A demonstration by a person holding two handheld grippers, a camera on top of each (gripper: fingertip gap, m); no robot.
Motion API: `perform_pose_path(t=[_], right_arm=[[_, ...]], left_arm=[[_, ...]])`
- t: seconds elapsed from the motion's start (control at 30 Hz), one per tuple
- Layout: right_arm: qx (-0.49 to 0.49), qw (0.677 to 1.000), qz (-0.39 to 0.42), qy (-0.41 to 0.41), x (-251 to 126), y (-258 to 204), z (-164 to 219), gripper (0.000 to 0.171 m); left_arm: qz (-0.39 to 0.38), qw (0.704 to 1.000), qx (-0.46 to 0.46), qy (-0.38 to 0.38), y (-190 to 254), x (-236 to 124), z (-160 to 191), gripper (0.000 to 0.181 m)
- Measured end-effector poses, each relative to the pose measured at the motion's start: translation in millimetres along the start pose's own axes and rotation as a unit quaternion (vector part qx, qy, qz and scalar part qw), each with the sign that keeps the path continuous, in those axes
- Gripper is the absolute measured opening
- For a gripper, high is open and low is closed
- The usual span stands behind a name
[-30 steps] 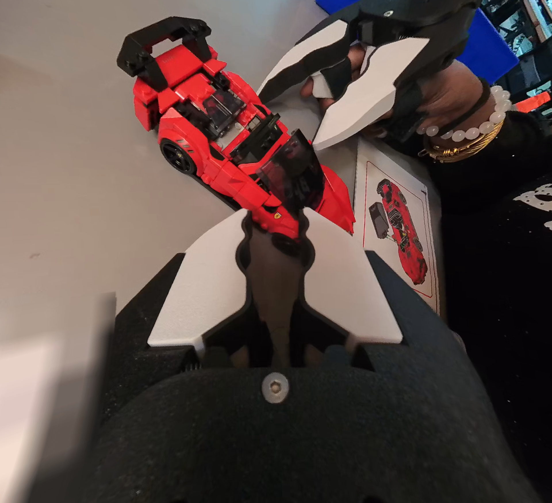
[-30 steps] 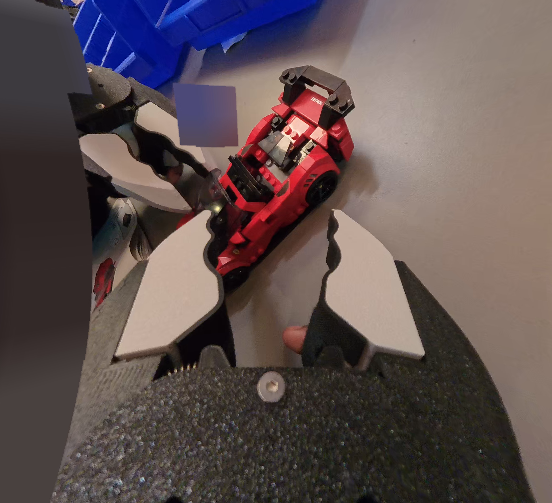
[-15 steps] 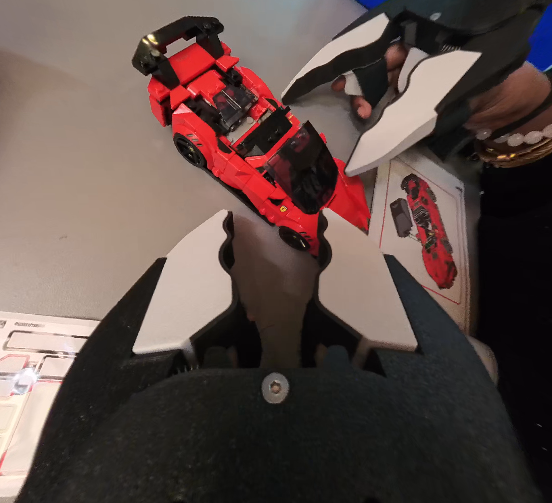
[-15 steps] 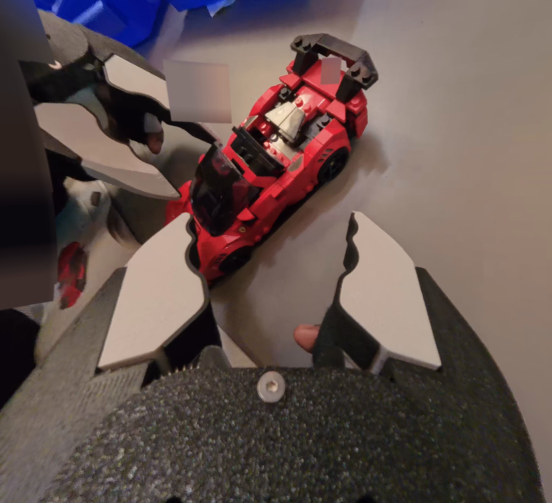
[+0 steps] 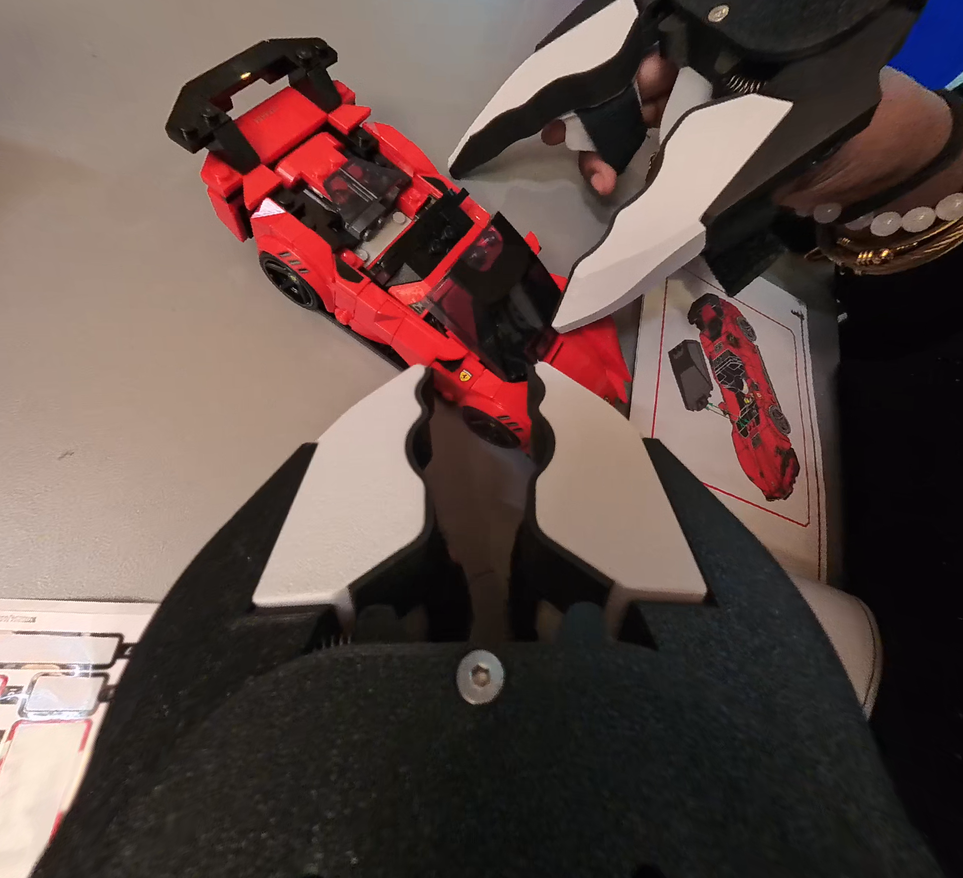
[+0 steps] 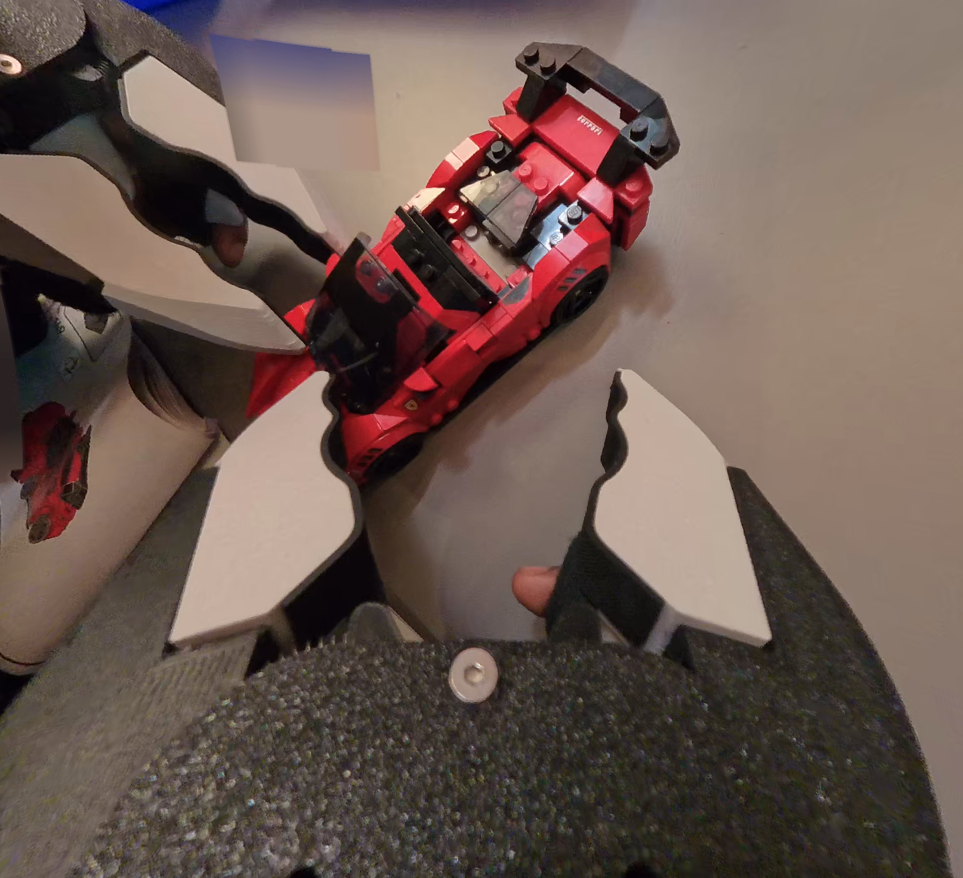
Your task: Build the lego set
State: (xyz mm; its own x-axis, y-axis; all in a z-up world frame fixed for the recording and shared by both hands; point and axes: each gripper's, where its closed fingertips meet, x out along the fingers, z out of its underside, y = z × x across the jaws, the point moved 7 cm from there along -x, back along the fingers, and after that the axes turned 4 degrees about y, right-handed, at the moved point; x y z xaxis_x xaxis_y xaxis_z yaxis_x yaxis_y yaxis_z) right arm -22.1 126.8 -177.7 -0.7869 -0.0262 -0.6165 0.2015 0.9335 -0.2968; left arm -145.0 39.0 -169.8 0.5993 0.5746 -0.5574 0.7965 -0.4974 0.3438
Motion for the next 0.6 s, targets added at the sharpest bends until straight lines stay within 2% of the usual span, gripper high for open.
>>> perform_pose_path(t=[0.6], right_arm=[[-0.008, 0.999, 0.021, -0.037, 0.5, -2.4, -2.4, 0.103]], left_arm=[[0.008, 1.000, -0.002, -0.002, -0.7, -0.8, 0.9, 0.030]])
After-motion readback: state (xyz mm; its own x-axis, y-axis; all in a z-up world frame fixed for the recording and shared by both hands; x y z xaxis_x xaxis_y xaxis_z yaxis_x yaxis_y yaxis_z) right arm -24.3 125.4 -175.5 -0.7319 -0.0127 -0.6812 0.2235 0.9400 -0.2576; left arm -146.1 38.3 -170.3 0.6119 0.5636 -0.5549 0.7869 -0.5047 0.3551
